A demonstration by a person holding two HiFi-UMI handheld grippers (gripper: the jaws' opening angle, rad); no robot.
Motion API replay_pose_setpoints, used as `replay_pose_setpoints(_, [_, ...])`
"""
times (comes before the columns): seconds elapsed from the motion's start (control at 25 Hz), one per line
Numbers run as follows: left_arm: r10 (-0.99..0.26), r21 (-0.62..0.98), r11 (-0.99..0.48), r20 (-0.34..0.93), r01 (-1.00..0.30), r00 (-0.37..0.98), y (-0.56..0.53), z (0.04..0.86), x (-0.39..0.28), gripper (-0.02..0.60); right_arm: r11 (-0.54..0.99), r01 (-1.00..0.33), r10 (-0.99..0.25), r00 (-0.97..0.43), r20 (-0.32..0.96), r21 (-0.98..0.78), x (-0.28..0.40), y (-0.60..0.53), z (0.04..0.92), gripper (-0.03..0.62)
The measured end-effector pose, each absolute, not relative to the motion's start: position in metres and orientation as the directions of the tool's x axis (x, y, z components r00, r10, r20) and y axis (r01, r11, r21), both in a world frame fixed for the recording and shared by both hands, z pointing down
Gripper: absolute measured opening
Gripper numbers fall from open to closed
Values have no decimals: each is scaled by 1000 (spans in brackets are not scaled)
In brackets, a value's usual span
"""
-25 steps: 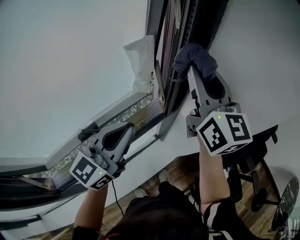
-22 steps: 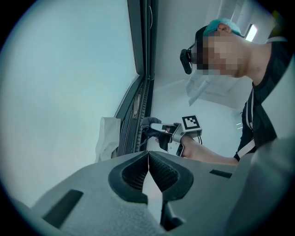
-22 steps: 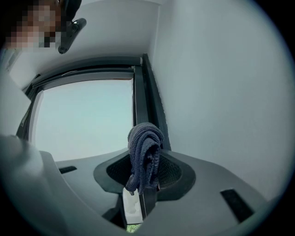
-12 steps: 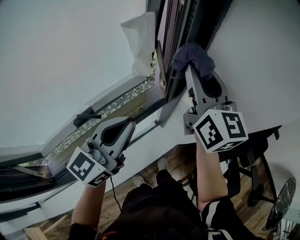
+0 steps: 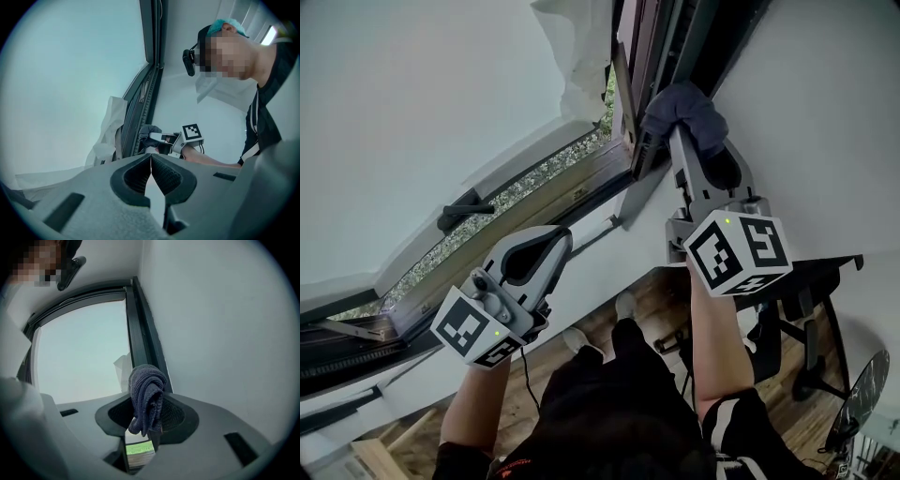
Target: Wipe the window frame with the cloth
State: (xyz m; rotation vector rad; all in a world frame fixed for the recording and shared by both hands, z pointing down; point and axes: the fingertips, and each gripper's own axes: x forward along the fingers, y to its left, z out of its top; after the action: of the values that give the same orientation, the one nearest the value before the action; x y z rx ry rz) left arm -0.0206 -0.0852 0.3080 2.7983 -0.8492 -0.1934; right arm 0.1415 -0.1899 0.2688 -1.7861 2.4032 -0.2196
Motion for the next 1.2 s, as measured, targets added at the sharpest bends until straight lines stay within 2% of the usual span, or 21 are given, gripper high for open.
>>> replay_pose_setpoints(0.12, [-557,271,-810,-79,-520,827,-85,311,-16,21,282,-936,-957,-289,0,-210,143,-190,286,132])
replay_pose_setpoints(0.36, [-565,263,-797,-6,-544,825,-85,341,-17,20,273,-934,-955,-293,54,-229,144,-191,322,132])
replay_pose_setpoints(1.2, [-566,334,-761,74,-556,821,-78,392,-14,20,227,-924,-932,-298,205,-308,146,-194,435,132])
